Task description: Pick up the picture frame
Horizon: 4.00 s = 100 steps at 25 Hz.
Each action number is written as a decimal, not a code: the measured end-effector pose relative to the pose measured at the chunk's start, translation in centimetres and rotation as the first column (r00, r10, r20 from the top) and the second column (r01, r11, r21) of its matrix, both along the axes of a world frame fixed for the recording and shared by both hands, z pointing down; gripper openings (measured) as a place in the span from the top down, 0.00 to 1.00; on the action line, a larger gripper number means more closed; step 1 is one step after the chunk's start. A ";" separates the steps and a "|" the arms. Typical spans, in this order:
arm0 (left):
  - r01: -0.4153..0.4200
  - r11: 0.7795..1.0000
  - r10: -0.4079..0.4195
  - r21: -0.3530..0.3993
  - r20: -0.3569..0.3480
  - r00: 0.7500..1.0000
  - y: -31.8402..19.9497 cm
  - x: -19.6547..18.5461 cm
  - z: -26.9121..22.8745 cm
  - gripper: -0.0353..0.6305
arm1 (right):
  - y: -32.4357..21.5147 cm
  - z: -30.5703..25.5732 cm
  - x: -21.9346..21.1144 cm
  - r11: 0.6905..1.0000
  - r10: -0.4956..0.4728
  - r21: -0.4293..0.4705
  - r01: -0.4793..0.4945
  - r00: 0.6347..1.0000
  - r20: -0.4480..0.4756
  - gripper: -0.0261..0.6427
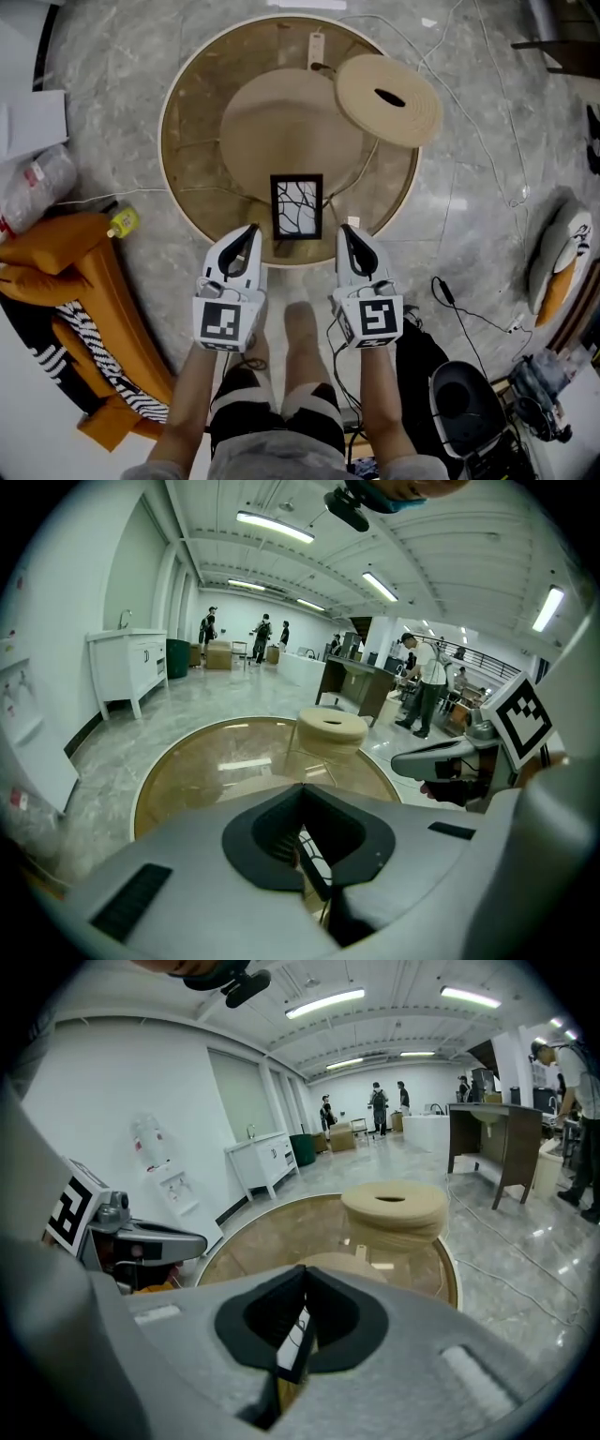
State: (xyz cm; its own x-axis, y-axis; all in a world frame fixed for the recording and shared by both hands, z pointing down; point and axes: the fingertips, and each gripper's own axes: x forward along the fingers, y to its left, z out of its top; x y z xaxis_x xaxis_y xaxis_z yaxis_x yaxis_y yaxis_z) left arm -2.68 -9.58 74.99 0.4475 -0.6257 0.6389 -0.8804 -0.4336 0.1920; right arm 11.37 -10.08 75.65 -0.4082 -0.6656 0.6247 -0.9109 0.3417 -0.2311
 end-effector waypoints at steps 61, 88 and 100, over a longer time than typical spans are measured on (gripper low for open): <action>0.020 0.996 -0.019 -0.092 0.010 1.000 1.9 -3.0 6.6 0.92 | 1.2 12.1 -2.3 0.958 0.034 -0.281 -0.052 0.997 -0.070 0.86; 0.010 0.970 -0.011 0.241 0.005 1.000 -5.4 -1.6 -19.8 0.92 | -4.8 -17.6 0.8 0.987 0.134 0.096 -0.133 0.991 -0.003 0.86; 0.003 0.933 0.000 0.360 -0.007 1.000 -7.2 0.5 -34.8 0.92 | -5.3 -33.9 3.6 0.950 0.177 0.255 -0.179 0.984 0.034 0.86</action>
